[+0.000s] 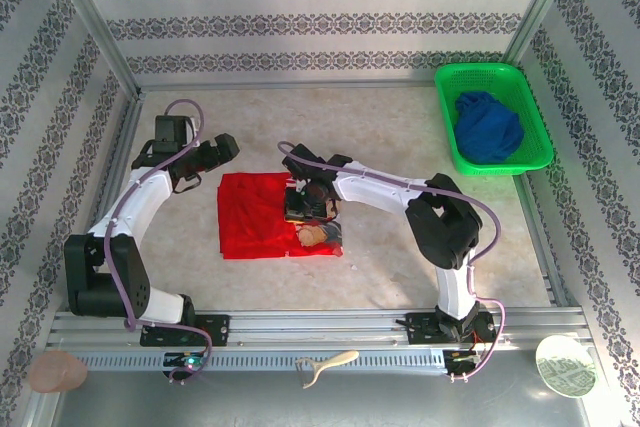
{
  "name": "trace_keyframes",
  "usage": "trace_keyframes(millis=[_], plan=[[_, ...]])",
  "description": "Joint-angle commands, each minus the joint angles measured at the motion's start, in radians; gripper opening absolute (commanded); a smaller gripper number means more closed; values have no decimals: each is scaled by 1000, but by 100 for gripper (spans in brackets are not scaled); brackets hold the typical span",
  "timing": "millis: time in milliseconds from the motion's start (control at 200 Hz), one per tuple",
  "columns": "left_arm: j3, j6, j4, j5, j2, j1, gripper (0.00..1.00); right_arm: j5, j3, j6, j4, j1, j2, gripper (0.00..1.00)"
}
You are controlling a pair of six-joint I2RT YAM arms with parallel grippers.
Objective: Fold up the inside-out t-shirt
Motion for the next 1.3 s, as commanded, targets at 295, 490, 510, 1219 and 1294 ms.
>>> trace_keyframes(millis=[295, 490, 510, 1219, 1294], plan=[[-4, -15, 21, 80, -30, 67, 100, -57, 256, -91, -104, 143, 82, 0], [15, -15, 26, 107, -20, 84, 100, -236, 516, -218, -181, 254, 279, 33], [19, -15, 26, 108, -19, 87, 100, -240, 541, -235, -199, 266, 293, 42], [-164, -280, 8, 193, -235, -232, 100, -56, 95, -266, -120, -338, 13, 62], [-211, -332, 45, 160, -241, -340, 100, -61, 174, -275, -154, -338, 96, 63]])
